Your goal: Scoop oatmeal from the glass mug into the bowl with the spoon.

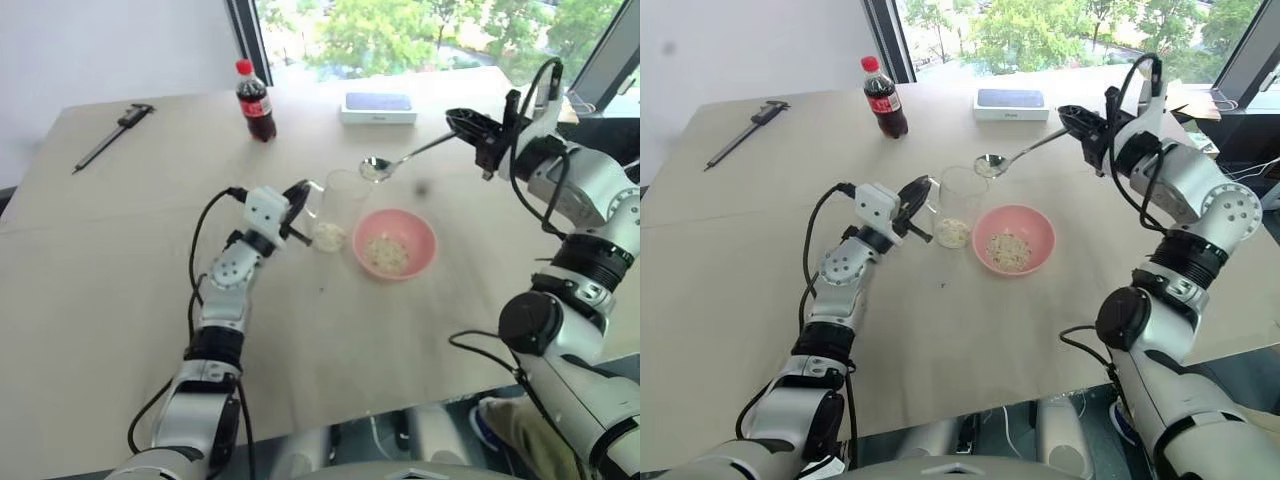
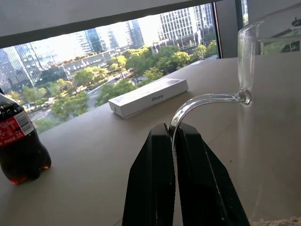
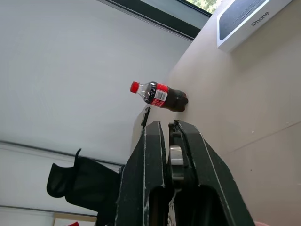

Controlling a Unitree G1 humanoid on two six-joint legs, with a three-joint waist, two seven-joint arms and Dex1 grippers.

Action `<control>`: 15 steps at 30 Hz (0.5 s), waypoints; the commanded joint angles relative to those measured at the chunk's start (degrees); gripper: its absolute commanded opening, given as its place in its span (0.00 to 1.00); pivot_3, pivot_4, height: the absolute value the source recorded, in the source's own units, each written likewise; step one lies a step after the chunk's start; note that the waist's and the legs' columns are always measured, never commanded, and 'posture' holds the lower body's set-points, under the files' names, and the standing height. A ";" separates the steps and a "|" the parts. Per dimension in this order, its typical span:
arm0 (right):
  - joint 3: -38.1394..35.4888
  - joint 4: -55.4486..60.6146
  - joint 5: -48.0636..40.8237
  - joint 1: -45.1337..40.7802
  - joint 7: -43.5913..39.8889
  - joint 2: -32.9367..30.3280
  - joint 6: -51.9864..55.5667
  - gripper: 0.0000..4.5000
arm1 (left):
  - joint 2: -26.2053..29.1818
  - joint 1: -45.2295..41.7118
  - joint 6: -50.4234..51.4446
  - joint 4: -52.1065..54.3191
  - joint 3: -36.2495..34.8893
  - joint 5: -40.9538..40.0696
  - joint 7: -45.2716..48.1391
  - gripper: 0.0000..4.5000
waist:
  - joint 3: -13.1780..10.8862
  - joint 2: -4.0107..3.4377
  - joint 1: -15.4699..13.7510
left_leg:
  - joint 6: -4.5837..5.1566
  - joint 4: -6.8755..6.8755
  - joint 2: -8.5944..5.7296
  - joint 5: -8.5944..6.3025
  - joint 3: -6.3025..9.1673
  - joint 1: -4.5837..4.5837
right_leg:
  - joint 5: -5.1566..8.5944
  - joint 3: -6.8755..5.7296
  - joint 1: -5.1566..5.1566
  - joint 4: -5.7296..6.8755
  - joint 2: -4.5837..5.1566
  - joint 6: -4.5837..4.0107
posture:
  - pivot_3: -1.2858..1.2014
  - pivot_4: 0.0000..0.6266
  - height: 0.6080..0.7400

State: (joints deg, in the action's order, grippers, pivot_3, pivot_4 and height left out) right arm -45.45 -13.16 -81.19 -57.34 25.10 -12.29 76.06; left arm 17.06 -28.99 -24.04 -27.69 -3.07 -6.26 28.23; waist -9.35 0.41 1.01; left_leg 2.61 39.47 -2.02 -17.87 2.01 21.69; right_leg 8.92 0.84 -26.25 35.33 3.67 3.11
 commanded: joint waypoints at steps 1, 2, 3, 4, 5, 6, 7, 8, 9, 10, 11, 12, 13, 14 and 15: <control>2.94 4.80 -5.75 3.43 -1.25 -4.33 1.33 0.00 | 0.60 0.64 0.92 2.19 -2.53 -1.74 -1.58 0.01 | 0.00 0.00 -0.03 | 0.01 0.00 0.00 0.00 -0.01 0.00 | 0.00 0.00 0.00 -0.01 0.00 0.00 | 0.52 0.24 1.00; 4.19 5.67 -6.28 4.73 -2.22 -5.57 1.65 0.00 | 0.52 0.74 0.94 2.28 -2.75 -1.90 -1.84 0.01 | 0.00 0.00 -0.03 | 0.03 0.00 0.01 -0.01 -0.01 0.00 | 0.00 0.00 0.00 -0.01 0.00 0.00 | 0.52 0.24 1.00; 5.24 6.24 -6.86 5.67 -2.86 -6.50 1.60 0.00 | 0.46 0.81 0.96 2.37 -2.89 -1.96 -1.98 0.01 | 0.00 0.00 -0.04 | 0.07 0.00 0.01 -0.04 -0.03 0.01 | 0.00 0.02 0.00 -0.01 0.00 0.00 | 0.52 0.24 1.00; 7.12 7.60 -6.31 6.91 -5.29 -7.94 2.21 0.00 | 0.36 0.83 0.63 2.43 -3.03 -2.15 -1.98 0.01 | 0.00 0.00 -0.03 | 0.15 0.01 0.01 -0.08 -0.03 0.00 | 0.00 0.02 0.00 -0.01 0.00 0.00 | 0.52 0.24 1.00; 8.96 8.86 -5.49 8.09 -7.60 -9.29 2.54 0.00 | 0.19 0.83 0.39 2.49 -3.17 -2.40 -2.02 0.01 | 0.00 0.00 0.01 | 0.17 0.01 0.01 -0.09 -0.04 0.00 | 0.00 0.04 0.00 0.00 0.00 0.00 | 0.52 0.24 1.00; 10.94 10.19 -4.11 9.22 -10.03 -10.66 2.52 0.00 | 0.02 0.83 0.12 2.54 -3.29 -2.58 -2.15 0.01 | 0.00 0.00 0.02 | 0.18 0.02 0.01 -0.10 -0.06 -0.01 | 0.00 0.05 0.00 0.00 0.00 0.00 | 0.52 0.24 1.00; 13.77 12.37 -1.76 10.50 -13.78 -12.42 2.25 0.00 | -0.09 0.80 -0.23 2.54 -3.33 -2.69 -2.23 0.01 | 0.00 0.00 0.08 | 0.18 0.02 0.01 -0.10 -0.07 -0.02 | 0.00 0.06 0.00 0.01 -0.01 0.00 | 0.52 0.24 1.00; 16.68 14.78 0.69 11.53 -17.36 -14.00 1.35 0.00 | -0.19 0.77 -0.59 2.48 -3.33 -2.69 -2.40 0.01 | 0.00 0.00 0.07 | 0.19 0.03 0.03 -0.11 -0.07 -0.02 | 0.00 0.07 0.00 0.02 -0.04 0.00 | 0.52 0.24 1.00; 19.42 17.00 3.41 12.22 -20.53 -15.27 -0.24 0.00 | -0.29 0.75 -0.84 2.43 -3.36 -2.73 -2.52 0.01 | -0.01 -0.01 0.01 | 0.21 0.03 0.03 -0.12 -0.06 -0.03 | 0.00 0.06 0.00 0.02 -0.04 0.00 | 0.52 0.24 1.00; 21.84 18.80 5.80 12.59 -23.58 -16.28 -1.92 0.00 | -0.40 0.72 -1.02 2.34 -3.37 -2.74 -2.61 0.01 | -0.01 -0.01 0.01 | 0.22 0.06 0.03 -0.12 -0.05 -0.02 | 0.00 0.05 0.00 0.02 -0.06 0.00 | 0.52 0.24 1.00; 23.43 19.77 7.47 12.86 -25.80 -16.98 -3.38 0.00 | -0.49 0.70 -1.11 2.29 -3.39 -2.74 -2.68 0.01 | 0.00 0.00 0.03 | 0.23 0.07 0.03 -0.13 -0.06 -0.03 | 0.00 0.05 0.01 0.02 -0.06 0.00 | 0.52 0.24 1.00; 25.61 21.28 9.53 13.06 -28.81 -18.00 -4.92 0.00 | -0.56 0.68 -1.22 2.25 -3.40 -2.73 -2.71 0.01 | 0.00 0.00 0.03 | 0.23 0.08 0.04 -0.13 -0.06 -0.02 | 0.00 0.05 0.01 0.01 -0.07 0.01 | 0.52 0.24 1.00; 29.03 23.97 12.99 13.37 -32.74 -19.75 -7.32 0.00 | -0.62 0.67 -1.33 2.23 -3.41 -2.70 -2.75 0.01 | -0.01 0.00 0.03 | 0.23 0.10 0.04 -0.13 -0.06 -0.03 | 0.00 0.06 0.01 0.00 -0.07 0.01 | 0.52 0.24 1.00; 32.16 26.36 16.20 13.66 -36.32 -21.42 -9.57 0.00 | -0.69 0.66 -1.43 2.19 -3.40 -2.65 -2.81 0.01 | -0.01 -0.01 -0.05 | 0.23 0.10 0.03 -0.13 -0.06 -0.03 | 0.00 0.06 0.01 -0.03 -0.07 0.01 | 0.52 0.24 1.00; 35.64 28.84 20.17 14.07 -40.48 -23.43 -12.79 0.00 | -0.78 0.65 -1.52 2.14 -3.42 -2.65 -2.87 0.01 | -0.01 0.00 -0.08 | 0.22 0.12 0.02 -0.12 -0.04 -0.03 | 0.00 0.04 0.00 -0.08 -0.06 0.01 | 0.52 0.24 1.00</control>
State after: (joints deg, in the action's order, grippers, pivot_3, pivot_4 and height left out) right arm -13.34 10.19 -66.09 -43.10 -8.39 -33.32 68.80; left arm 16.36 -27.94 -23.51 -27.54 -5.55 -8.13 25.90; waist -9.36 0.41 0.93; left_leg 2.81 39.60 -1.99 -17.98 2.00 21.67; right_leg 8.92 0.84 -26.24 35.20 3.60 3.11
